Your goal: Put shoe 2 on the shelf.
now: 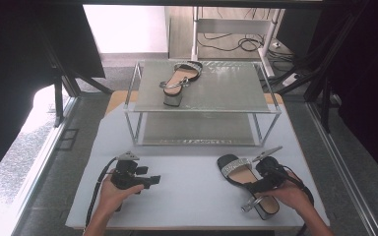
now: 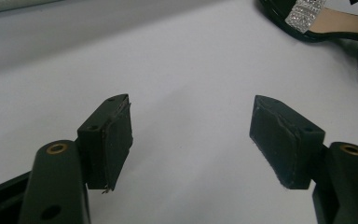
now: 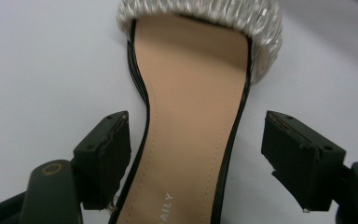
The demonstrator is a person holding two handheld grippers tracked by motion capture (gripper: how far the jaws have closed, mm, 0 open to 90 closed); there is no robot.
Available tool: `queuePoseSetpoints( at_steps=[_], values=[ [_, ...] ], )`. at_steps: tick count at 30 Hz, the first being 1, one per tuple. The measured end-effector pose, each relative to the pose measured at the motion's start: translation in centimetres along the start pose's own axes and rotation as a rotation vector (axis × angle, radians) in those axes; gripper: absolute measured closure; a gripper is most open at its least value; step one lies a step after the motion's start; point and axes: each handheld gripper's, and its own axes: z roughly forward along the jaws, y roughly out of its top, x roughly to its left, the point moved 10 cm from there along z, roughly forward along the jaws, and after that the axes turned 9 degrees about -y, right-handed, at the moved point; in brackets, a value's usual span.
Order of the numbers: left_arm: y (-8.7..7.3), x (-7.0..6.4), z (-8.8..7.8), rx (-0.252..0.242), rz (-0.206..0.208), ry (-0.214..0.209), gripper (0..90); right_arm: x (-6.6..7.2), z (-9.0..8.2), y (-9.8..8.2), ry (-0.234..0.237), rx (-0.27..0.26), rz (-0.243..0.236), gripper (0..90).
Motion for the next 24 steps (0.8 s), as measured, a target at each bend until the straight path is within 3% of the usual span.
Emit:
queuePoseSetpoints(
  at_steps=[9,17,18,24],
  values=[
    [-0.1,-0.2,0.1,0.005,0.003,-0.002,29.9,0.9,1.6,-1.7,-0.008,0.127,0.001,26.2],
    [-0.1,-0.4,0.0,0.004,0.005,-0.004,29.8,1.4,2.1,-2.1,-0.019,0.164,0.023,30.8],
    [-0.1,-0.4,0.0,0.005,0.005,-0.005,29.8,1.4,2.2,-2.1,-0.033,0.176,0.025,35.6],
    [0.0,-0.3,-0.2,-0.002,0.005,-0.003,29.7,1.1,2.1,-2.0,-0.045,0.175,0.055,39.5]
  ],
)
